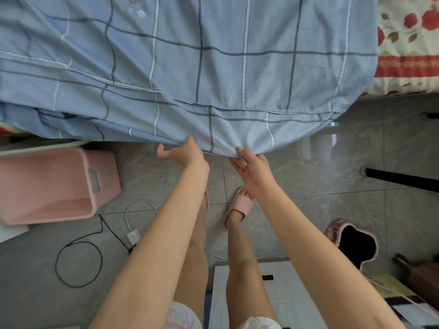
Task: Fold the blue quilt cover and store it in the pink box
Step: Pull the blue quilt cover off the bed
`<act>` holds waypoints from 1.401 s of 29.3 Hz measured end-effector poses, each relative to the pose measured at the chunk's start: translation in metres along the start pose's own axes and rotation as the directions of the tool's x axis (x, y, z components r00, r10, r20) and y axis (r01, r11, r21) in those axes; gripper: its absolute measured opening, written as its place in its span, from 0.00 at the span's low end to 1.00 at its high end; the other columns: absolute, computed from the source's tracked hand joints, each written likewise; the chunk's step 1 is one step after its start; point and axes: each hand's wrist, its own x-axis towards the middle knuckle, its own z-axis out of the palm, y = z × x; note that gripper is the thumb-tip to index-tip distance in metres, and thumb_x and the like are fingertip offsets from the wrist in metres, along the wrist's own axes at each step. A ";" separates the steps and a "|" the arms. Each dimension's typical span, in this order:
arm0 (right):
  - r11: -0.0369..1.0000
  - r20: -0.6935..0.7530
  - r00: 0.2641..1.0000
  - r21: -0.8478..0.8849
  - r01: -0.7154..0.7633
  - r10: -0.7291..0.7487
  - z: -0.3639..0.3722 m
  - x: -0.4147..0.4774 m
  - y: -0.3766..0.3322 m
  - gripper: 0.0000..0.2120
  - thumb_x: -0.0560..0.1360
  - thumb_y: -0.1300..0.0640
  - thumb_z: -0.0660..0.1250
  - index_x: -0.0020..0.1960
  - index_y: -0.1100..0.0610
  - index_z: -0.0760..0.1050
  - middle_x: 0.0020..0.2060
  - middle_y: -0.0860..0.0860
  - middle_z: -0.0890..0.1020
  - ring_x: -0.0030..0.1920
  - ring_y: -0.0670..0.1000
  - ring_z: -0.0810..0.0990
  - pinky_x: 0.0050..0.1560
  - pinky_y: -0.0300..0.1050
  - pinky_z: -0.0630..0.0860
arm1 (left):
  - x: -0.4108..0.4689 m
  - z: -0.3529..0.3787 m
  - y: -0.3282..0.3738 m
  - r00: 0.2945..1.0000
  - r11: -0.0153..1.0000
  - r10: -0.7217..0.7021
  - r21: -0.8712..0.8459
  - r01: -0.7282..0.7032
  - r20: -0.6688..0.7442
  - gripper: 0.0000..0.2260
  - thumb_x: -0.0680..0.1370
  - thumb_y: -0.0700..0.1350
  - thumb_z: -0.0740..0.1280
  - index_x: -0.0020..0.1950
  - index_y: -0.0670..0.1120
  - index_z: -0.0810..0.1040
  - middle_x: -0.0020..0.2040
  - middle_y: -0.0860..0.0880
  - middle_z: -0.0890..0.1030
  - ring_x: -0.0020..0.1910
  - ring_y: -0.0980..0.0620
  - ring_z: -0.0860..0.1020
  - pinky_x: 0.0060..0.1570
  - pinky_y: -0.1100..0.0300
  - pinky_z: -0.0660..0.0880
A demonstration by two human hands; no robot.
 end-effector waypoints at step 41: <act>0.998 -0.167 0.984 -0.024 0.063 -0.066 0.022 -0.013 0.012 0.05 0.77 0.60 0.66 0.51 0.53 0.72 0.49 0.48 0.81 0.49 0.48 0.81 0.52 0.41 0.77 | 0.053 -0.078 0.017 0.992 0.995 0.079 0.053 -0.085 0.096 0.11 0.73 0.31 0.64 0.36 0.44 0.68 0.40 0.44 0.71 0.38 0.52 0.73 0.40 0.64 0.77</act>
